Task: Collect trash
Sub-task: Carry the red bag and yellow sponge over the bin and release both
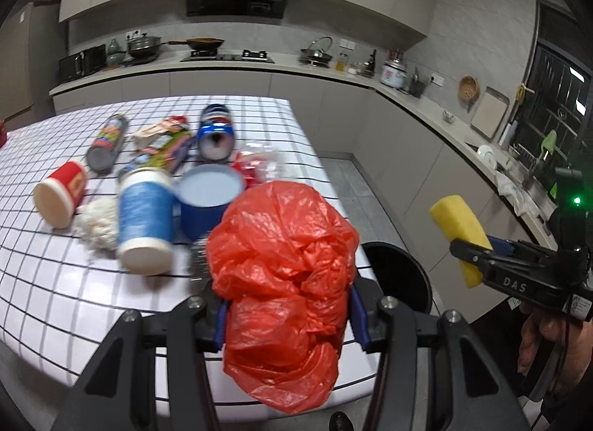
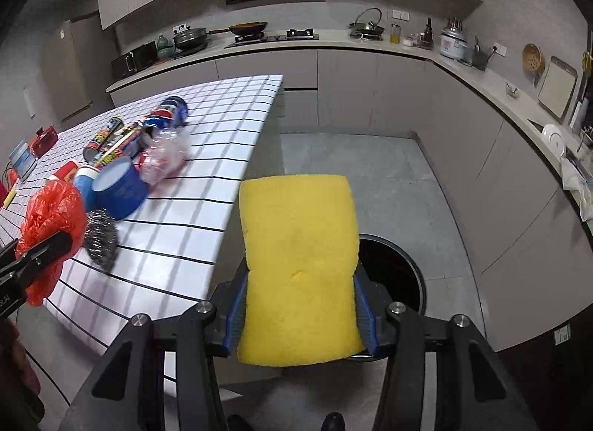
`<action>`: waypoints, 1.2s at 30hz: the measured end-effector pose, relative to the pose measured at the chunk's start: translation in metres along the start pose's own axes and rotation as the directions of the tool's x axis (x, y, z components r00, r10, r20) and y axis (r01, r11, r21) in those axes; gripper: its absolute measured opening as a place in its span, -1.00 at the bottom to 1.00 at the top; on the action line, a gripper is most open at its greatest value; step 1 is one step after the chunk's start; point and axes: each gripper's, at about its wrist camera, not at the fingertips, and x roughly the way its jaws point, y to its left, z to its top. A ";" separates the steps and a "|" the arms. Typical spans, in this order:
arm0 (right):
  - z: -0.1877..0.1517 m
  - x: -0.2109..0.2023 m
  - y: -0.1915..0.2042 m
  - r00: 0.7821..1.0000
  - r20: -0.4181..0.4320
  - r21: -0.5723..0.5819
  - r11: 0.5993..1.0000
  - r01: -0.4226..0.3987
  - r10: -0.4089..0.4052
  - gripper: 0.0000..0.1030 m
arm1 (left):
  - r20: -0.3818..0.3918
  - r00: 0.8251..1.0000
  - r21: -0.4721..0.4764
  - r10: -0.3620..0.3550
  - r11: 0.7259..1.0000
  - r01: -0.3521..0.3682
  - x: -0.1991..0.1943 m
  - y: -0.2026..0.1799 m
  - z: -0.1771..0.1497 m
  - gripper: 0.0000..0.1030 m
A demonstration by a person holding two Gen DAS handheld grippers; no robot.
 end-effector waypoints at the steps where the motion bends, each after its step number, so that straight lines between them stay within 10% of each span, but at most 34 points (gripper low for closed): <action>1: 0.000 0.001 -0.009 1.000 -0.003 0.001 1.000 -0.008 0.008 0.01 | -0.003 1.000 0.001 0.000 1.000 0.000 0.002 -0.007 0.000 0.00; 20: -0.010 0.073 -0.136 0.986 -0.127 -0.052 0.992 -0.116 0.109 0.01 | -0.123 0.992 0.008 0.032 0.999 -0.031 0.094 -0.149 -0.014 0.00; 36: -0.027 0.154 -0.147 0.956 -0.245 -0.202 0.956 -0.213 0.161 0.02 | -0.221 0.974 -0.080 0.044 0.995 -0.064 0.154 -0.156 -0.029 0.00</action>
